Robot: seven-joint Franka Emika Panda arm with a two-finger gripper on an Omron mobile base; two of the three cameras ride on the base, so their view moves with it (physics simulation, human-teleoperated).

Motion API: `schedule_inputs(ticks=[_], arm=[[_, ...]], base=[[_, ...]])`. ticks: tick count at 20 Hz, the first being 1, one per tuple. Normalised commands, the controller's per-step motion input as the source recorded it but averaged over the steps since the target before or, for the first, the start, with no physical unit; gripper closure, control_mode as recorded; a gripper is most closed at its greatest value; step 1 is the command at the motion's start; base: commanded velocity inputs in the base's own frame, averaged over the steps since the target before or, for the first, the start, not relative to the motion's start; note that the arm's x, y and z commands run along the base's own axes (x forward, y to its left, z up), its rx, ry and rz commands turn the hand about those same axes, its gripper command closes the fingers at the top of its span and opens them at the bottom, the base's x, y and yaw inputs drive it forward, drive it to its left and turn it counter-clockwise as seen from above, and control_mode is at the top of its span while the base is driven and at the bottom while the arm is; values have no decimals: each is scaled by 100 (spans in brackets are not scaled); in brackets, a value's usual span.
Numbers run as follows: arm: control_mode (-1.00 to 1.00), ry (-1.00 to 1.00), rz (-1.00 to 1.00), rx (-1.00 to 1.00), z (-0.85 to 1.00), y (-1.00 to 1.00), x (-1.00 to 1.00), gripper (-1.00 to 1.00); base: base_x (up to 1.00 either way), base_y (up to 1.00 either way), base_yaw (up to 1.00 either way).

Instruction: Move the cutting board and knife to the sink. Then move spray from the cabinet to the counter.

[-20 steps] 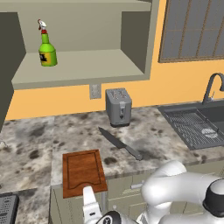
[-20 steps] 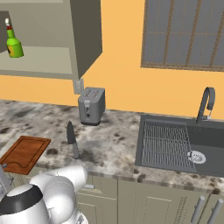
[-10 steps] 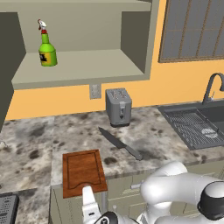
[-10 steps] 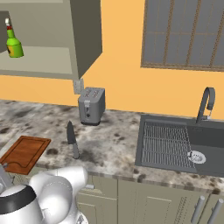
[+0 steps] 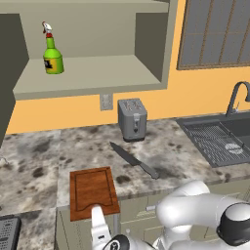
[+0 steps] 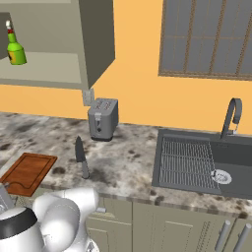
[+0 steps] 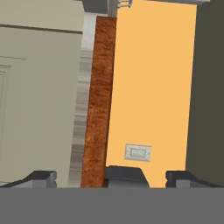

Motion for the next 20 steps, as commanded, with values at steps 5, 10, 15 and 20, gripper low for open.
schedule_inputs(ticks=[5, 10, 15, 20], arm=[[-100, 0, 0, 0, -3, 2, 14, -100], [-100, 0, 0, 0, -8, 0, 10, -100], [-100, 0, 0, 0, -13, 1, 9, -100], [-100, 0, 0, 0, -11, 1, 10, -100]], base=[[0, 0, 0], [0, 0, 0], [0, 0, 0], [0, 0, 0]])
